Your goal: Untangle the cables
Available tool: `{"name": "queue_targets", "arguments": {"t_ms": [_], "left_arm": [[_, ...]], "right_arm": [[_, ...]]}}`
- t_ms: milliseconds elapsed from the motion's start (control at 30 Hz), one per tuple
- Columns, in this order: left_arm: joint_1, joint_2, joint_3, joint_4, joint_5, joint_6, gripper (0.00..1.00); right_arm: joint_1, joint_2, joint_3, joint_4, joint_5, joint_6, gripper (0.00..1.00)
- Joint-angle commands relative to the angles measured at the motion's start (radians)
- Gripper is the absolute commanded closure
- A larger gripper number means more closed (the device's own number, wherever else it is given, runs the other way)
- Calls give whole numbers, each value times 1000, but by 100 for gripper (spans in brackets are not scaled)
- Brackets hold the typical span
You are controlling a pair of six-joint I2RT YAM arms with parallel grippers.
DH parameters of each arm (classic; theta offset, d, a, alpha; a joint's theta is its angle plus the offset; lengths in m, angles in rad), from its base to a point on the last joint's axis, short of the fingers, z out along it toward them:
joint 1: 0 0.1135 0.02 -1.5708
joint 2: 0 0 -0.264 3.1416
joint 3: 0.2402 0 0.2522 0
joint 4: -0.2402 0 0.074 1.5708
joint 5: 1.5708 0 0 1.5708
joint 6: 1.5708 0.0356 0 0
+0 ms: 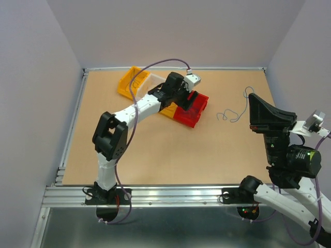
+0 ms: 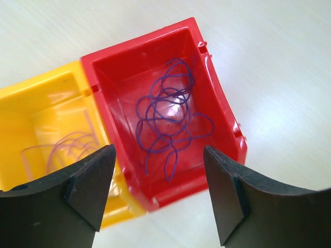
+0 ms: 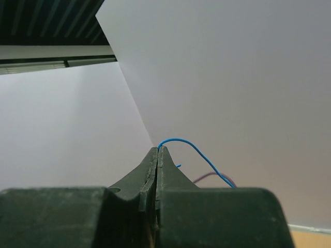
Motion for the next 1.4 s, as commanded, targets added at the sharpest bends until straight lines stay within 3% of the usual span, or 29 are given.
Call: {"name": "queue_targets", "arguments": {"t_ms": [0,133,300,467,867,1133,1233,1333,1367], "left_arm": [[2,-243,-103,58,2,64,18],[14,-449,-409,264,111,89,1],[17,-647,-630,526,279,96,1],[15,-690,-722,599,472,104,1],[15,-581,-744,698,584,69,1],[14,-469,-668,741,458,24,1],[14,-434,-649,743,501,3,14],[14,-410,-644,743,550,4,56],[14,-408,-649,738,558,12,76]], "right_arm": [[6,53,4,-3,-1,-8,99],[4,117,25,-1,-35,7,99],[6,209,72,-3,-110,44,99],[4,287,99,-3,-199,74,99],[4,377,139,-1,-259,101,100],[3,403,139,10,-280,113,100],[3,406,134,17,-279,119,99],[5,400,122,22,-306,124,99],[4,393,117,23,-300,121,100]]}}
